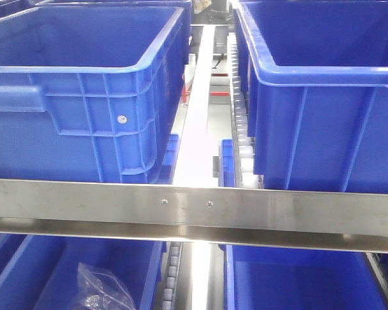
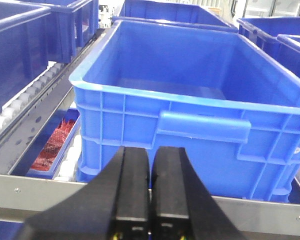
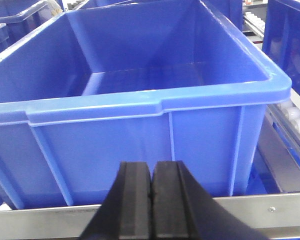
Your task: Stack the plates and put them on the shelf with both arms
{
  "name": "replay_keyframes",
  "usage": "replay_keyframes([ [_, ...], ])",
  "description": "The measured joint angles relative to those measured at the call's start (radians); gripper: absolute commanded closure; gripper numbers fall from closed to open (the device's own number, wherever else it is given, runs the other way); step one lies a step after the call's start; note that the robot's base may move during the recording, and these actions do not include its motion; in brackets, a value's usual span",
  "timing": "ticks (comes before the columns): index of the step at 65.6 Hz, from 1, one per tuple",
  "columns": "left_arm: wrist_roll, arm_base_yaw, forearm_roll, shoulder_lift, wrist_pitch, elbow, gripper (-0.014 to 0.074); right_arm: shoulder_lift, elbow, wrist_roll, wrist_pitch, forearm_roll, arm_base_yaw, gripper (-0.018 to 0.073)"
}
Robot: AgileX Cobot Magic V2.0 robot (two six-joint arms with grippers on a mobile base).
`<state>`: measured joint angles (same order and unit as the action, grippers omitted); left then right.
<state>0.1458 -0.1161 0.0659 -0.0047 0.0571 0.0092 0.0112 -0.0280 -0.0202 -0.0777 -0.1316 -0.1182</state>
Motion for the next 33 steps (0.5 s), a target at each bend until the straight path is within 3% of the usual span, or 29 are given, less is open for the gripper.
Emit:
replay_keyframes([
  [33, 0.0, 0.0, -0.004, 0.0, 0.0, 0.0, 0.0493, 0.0, 0.0, -0.002, 0.0, 0.0, 0.0, 0.0504],
])
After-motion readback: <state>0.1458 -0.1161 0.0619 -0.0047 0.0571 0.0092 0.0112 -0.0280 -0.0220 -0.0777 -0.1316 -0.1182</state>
